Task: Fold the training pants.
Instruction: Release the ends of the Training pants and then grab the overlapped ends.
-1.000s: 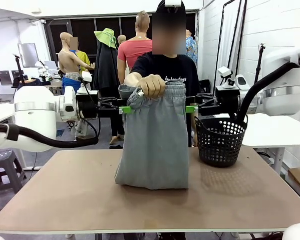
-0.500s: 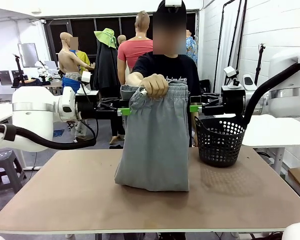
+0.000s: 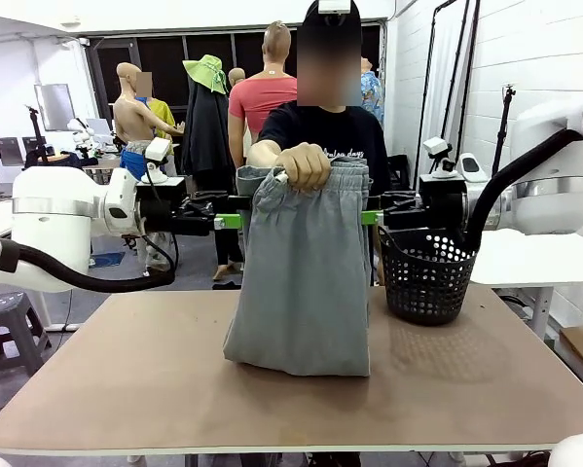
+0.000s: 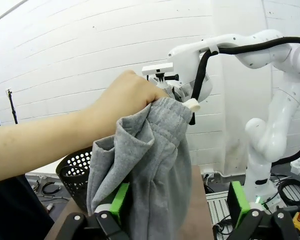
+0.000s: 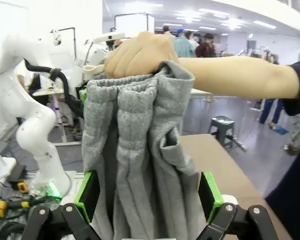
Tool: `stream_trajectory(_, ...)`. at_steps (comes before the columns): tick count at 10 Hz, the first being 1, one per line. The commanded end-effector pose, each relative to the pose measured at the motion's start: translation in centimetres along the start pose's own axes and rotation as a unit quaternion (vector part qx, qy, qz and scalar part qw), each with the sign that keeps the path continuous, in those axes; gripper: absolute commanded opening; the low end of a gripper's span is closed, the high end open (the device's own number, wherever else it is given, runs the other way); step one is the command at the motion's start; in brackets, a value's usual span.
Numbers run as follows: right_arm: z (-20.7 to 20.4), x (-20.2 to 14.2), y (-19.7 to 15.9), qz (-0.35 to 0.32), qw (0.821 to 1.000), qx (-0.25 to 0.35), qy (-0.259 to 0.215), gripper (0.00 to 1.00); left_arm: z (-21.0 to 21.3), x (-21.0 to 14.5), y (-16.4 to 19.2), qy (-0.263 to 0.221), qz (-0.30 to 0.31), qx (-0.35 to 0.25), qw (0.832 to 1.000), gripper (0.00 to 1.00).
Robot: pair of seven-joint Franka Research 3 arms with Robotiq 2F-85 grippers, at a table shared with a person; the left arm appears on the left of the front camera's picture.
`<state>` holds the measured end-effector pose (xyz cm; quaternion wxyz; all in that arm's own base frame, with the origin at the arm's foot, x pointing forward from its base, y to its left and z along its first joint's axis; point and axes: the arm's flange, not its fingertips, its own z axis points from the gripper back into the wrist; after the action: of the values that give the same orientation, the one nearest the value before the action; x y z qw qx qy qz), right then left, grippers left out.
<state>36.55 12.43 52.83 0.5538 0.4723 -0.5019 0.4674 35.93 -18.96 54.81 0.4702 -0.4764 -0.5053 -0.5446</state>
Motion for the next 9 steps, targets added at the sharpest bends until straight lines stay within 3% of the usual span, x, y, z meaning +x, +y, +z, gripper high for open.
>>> stream_trajectory(1,0.3,0.0,0.3,-0.051,0.998,0.048,0.007,1.00,0.3,0.0,0.5,0.003,-0.001,-0.012,1.000,1.00)
stream_trajectory(2,0.5,0.0,0.2,-0.064,0.995,0.070,0.014,1.00,0.0,-0.1,0.5,0.003,0.001,-0.015,1.000,1.00)
stream_trajectory(9,-0.3,0.0,0.5,-0.027,0.997,0.070,0.019,1.00,-0.5,-1.0,1.0,0.010,0.005,-0.017,1.000,1.00)
